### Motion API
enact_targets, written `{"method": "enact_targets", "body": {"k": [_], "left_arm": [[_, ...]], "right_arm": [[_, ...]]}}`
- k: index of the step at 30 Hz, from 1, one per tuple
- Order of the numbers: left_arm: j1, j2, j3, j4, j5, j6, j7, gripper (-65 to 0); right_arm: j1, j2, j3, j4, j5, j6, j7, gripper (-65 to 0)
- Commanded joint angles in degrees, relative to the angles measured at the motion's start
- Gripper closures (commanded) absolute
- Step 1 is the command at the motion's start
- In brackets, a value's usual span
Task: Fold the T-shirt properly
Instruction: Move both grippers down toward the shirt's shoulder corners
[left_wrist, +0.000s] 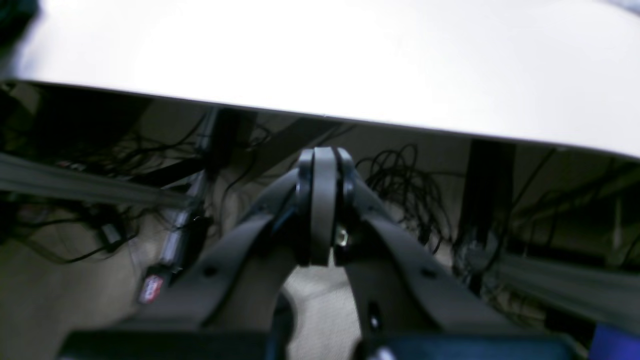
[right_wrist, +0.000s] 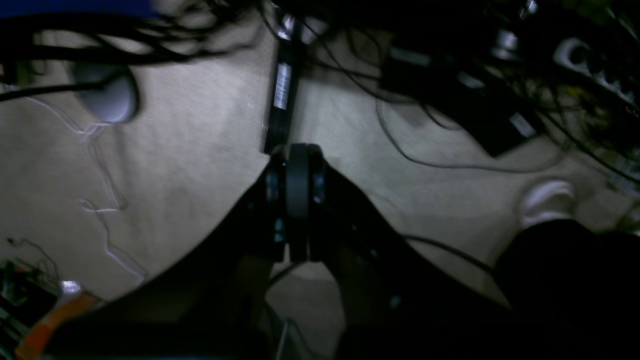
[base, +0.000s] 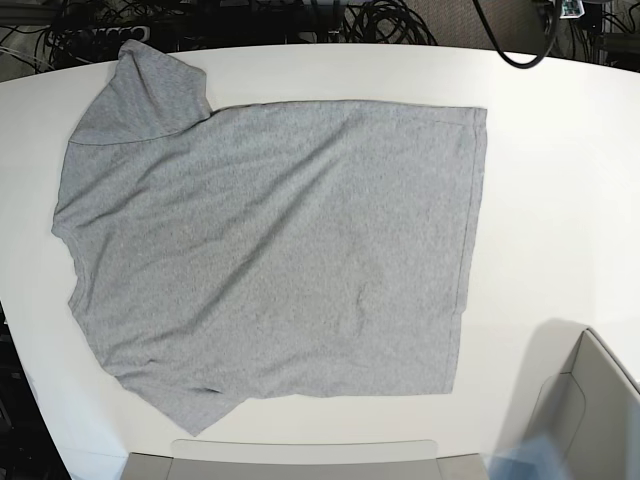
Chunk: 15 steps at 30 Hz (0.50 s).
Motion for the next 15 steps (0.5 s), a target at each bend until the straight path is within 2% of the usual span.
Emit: {"method": "enact_targets", "body": {"k": [1,5,9,13,15], "left_arm": [[1.33,0.74,-1.21,3.32,-0.50,0.23,-1.20,0.0],[0.71,2.23,-4.02,9.21,-0.50,0.23,-0.93,0.0],[-4.12,2.41,-6.75,13.60,-0.50,0.23,-0.93,0.0],[-8.43,2.23,-9.56,16.06,-0.50,0.23,-0.93,-0.1],[-11.68,2.06,-10.70,16.06,-0.50,0.23,-1.37,-0.1]], "right_arm": [[-2.10,0.62,0.10,2.51,-0.14,0.21,0.62,-0.3],[-5.27,1.14,0.10,9.89,-0.31,0.03,0.62,-0.3],[-7.29,2.29,0.45,16.49,-0.40,-0.05,0.53,-0.3],[-9.75,4.84,0.54,24.75,-0.40,-0.14,0.45,-0.3],[-10.10,4.84,0.62,28.62,-0.40,-0.14,-0.78,-0.3]]}}
